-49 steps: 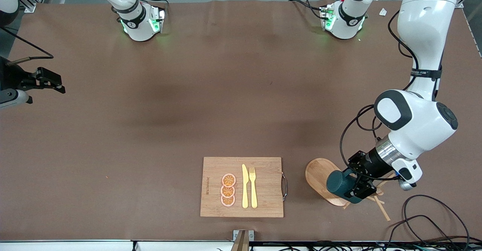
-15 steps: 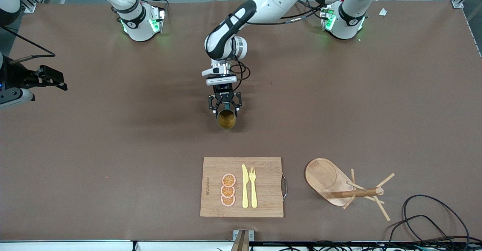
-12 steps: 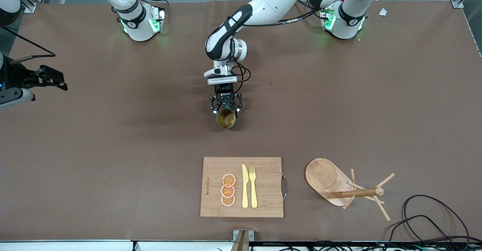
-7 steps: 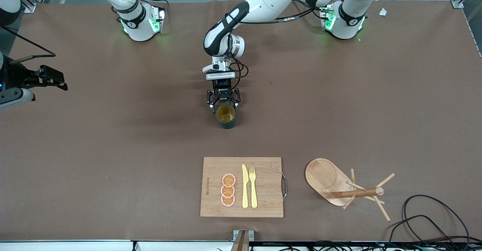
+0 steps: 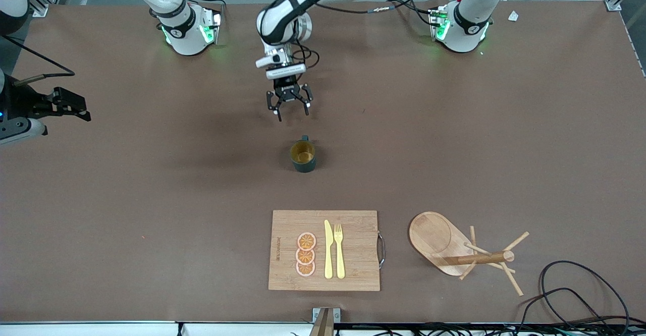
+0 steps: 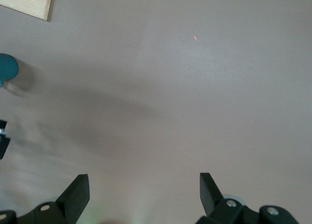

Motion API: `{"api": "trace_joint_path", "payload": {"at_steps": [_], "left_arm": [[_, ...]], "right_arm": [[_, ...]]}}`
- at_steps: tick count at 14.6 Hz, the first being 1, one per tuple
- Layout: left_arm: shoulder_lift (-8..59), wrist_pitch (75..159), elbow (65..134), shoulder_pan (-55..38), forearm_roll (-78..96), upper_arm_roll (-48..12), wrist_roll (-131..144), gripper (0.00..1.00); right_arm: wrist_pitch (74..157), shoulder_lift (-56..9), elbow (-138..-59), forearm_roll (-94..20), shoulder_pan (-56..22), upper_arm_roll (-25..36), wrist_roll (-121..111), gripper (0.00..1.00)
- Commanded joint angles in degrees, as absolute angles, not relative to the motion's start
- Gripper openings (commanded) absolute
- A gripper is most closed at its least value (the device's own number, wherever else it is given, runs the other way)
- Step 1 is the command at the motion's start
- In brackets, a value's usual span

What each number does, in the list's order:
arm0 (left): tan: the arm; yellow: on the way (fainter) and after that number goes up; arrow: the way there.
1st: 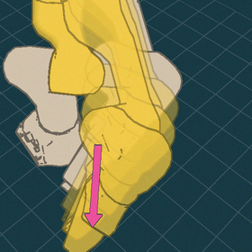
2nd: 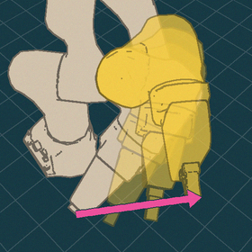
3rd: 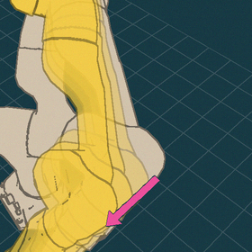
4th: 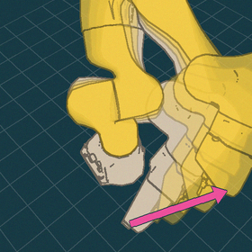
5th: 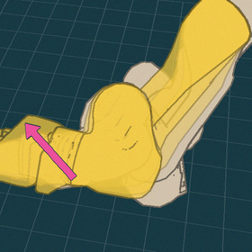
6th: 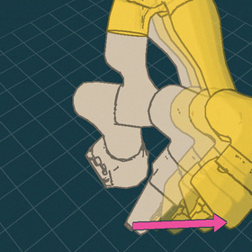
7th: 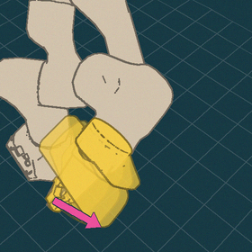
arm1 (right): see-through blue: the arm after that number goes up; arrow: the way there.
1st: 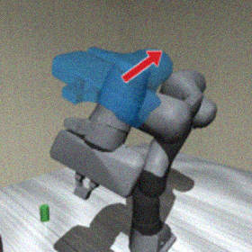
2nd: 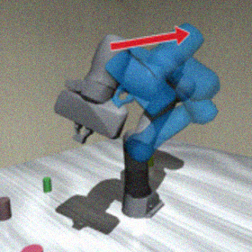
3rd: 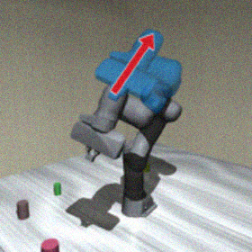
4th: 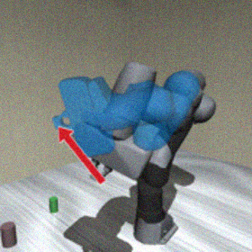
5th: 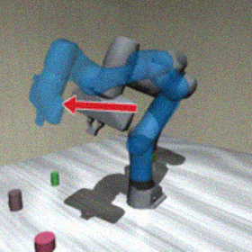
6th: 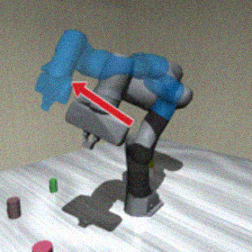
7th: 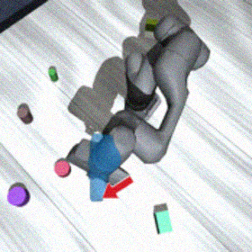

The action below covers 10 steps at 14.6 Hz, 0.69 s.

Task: Transfer cup from left to right arm and place
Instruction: 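Set the teal mug down upright and raise the open left gripper, then lower the right gripper over the mug while the left gripper withdraws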

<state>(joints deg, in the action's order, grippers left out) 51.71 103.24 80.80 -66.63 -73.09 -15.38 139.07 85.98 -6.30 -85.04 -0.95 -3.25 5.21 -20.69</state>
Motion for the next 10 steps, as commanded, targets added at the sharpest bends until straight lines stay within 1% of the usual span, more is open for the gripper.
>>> {"api": "trace_joint_path", "payload": {"at_steps": [1, 3, 5, 8, 10], "left_arm": [[43.7, 103.0, 81.9, -65.5, -62.8, -15.6, 132.7, 1.00], [38.8, 103.1, 81.9, -64.2, -55.3, -15.0, 127.0, 1.00], [34.7, 103.1, 81.9, -60.1, -50.6, -15.1, 122.5, 1.00], [29.4, 103.1, 81.8, -53.1, -43.1, -15.0, 114.5, 1.00], [26.6, 103.0, 81.9, -47.1, -37.2, -15.0, 108.7, 1.00]], "right_arm": [[85.4, -5.4, -85.8, -0.8, -3.3, 5.3, -20.8, 1.00], [84.3, -5.4, -86.8, -1.2, -4.1, 5.2, -19.1, 1.00], [84.9, -4.9, -89.6, -1.5, -7.3, 5.2, -12.9, 1.00], [89.7, -5.0, -93.2, -4.1, -11.2, 5.2, -6.3, 1.00], [94.0, -5.2, -95.2, -5.3, -16.7, 5.2, 2.2, 1.00]]}}
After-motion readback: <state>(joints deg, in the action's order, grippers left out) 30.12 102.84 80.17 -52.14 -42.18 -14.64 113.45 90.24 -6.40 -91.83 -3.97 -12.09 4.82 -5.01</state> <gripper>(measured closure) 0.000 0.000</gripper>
